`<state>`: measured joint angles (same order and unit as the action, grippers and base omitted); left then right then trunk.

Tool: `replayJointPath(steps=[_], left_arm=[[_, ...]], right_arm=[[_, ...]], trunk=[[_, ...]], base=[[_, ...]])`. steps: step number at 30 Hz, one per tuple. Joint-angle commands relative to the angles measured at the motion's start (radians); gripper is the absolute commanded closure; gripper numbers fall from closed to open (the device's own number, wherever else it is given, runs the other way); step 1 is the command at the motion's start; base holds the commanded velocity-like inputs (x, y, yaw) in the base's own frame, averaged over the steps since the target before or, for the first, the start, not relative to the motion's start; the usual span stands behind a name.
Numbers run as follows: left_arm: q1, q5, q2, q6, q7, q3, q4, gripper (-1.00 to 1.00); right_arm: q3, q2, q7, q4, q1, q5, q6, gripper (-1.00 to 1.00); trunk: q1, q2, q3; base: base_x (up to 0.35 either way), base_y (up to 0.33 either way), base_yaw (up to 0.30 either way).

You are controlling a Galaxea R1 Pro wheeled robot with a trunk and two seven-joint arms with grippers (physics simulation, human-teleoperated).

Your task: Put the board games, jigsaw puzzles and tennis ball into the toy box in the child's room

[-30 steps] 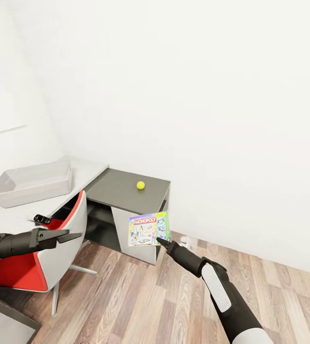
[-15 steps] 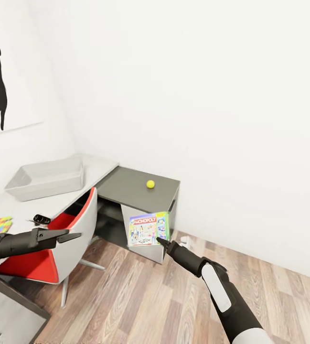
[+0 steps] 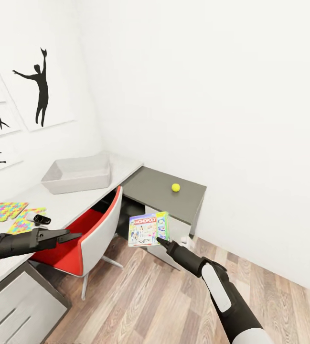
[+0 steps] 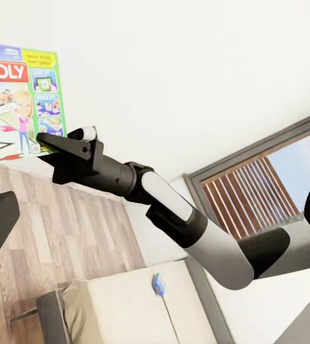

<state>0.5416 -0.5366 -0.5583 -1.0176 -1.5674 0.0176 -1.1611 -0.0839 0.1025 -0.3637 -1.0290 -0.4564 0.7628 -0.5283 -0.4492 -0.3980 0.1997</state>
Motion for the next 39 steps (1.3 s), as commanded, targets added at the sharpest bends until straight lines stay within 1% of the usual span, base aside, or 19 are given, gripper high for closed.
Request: replayJointPath(steps=[1,11,16,20,27,39], left_arm=[[0.001,0.000,0.000,-0.011,-0.003,-0.001,0.000,-1.00],[0.001,0.000,0.000,-0.010,-0.003,-0.001,0.000,-1.00],[0.001,0.000,0.000,-0.010,-0.003,0.000,0.000,-1.00],[0.001,0.000,0.000,-0.010,-0.003,0.000,0.000,-1.00],[0.001,0.000,0.000,-0.010,-0.003,-0.001,0.000,-1.00],[0.001,0.001,0.002,-0.010,-0.003,-0.001,0.000,-1.00]], right_arm=[[0.001,0.000,0.000,-0.002,-0.001,0.007,-0.007,1.00],[-0.001,0.000,0.000,-0.007,-0.001,0.007,-0.007,1.00],[-0.029,0.000,0.001,-0.008,-0.001,0.006,0.005,1.00],[-0.037,0.000,0.002,-0.008,-0.001,0.006,0.011,1.00],[-0.039,0.000,0.001,-0.008,-0.001,0.006,0.013,1.00],[-0.038,-0.001,0.000,-0.008,-0.001,0.007,0.013,1.00]], trunk=[[-0.001,-0.002,0.002],[-0.001,-0.002,0.002],[-0.001,-0.002,0.000],[-0.001,-0.002,-0.004],[-0.001,-0.002,-0.009],[-0.001,-0.002,-0.010]], base=[[0.102,0.005,0.150],[0.095,0.001,0.026],[0.019,0.021,0.082],[0.002,0.121,0.212],[0.046,0.140,0.176],[0.030,0.019,0.012]])
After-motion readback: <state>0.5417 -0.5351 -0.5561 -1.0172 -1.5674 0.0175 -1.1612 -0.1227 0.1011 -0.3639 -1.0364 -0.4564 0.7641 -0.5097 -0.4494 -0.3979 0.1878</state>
